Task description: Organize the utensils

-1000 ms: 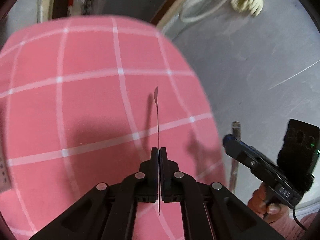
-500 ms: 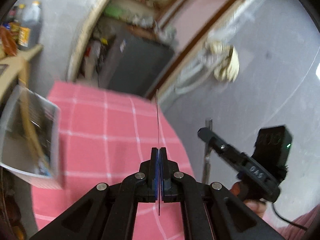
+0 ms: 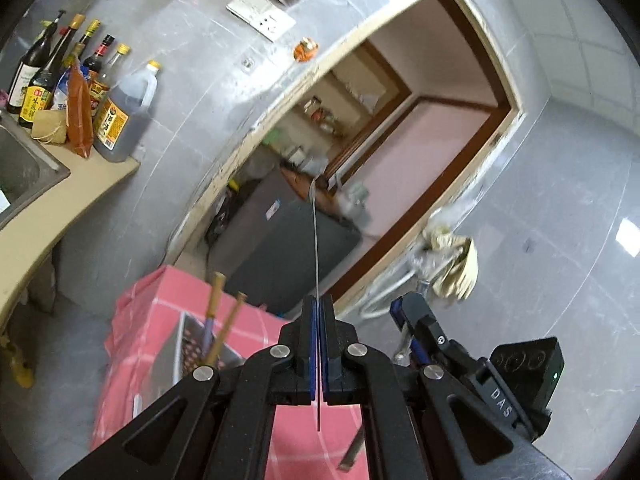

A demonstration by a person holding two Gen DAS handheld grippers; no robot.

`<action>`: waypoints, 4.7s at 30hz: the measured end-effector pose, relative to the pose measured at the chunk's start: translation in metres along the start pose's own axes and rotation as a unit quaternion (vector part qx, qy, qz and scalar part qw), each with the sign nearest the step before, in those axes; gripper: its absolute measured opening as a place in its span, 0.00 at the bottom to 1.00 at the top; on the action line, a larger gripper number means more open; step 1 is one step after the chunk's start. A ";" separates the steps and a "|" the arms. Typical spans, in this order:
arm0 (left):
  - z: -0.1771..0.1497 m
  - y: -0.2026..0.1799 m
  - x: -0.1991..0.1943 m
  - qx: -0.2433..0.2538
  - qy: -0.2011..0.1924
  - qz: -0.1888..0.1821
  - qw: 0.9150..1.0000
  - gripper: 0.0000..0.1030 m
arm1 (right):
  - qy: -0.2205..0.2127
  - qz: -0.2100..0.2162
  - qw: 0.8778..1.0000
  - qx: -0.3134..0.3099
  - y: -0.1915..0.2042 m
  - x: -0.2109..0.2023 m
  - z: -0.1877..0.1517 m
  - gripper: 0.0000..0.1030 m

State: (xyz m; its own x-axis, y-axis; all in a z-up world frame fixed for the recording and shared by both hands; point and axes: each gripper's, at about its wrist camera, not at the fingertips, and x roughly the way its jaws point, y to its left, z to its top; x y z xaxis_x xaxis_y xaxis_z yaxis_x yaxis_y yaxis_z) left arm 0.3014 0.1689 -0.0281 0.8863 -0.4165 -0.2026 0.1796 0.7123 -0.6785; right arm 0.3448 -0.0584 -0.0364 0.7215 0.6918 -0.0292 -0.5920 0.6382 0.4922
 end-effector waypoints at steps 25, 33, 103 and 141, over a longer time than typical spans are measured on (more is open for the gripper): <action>-0.047 0.059 0.001 0.039 -0.086 -0.050 0.994 0.02 | -0.013 0.009 0.999 -0.034 -0.017 0.036 -0.061 0.11; -0.056 0.053 -0.012 0.087 -0.096 -0.041 0.991 0.02 | 0.000 0.018 0.999 -0.050 -0.019 0.035 -0.068 0.11; -0.043 -0.048 -0.070 0.196 -0.017 0.079 0.977 0.84 | 0.026 -0.166 0.982 -0.088 0.016 -0.102 0.002 0.71; -0.186 -0.145 -0.196 0.193 0.007 0.222 0.956 0.99 | 0.080 -0.300 0.940 -0.142 0.076 -0.350 -0.018 0.98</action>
State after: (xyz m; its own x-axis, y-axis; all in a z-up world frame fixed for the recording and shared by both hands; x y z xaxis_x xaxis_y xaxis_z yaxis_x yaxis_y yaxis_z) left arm 0.0217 0.0420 -0.0214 0.9066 -0.0303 -0.4210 -0.0660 0.9749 -0.2125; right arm 0.0410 -0.2465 -0.0044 0.9065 0.2057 -0.3687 -0.1835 0.9784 0.0948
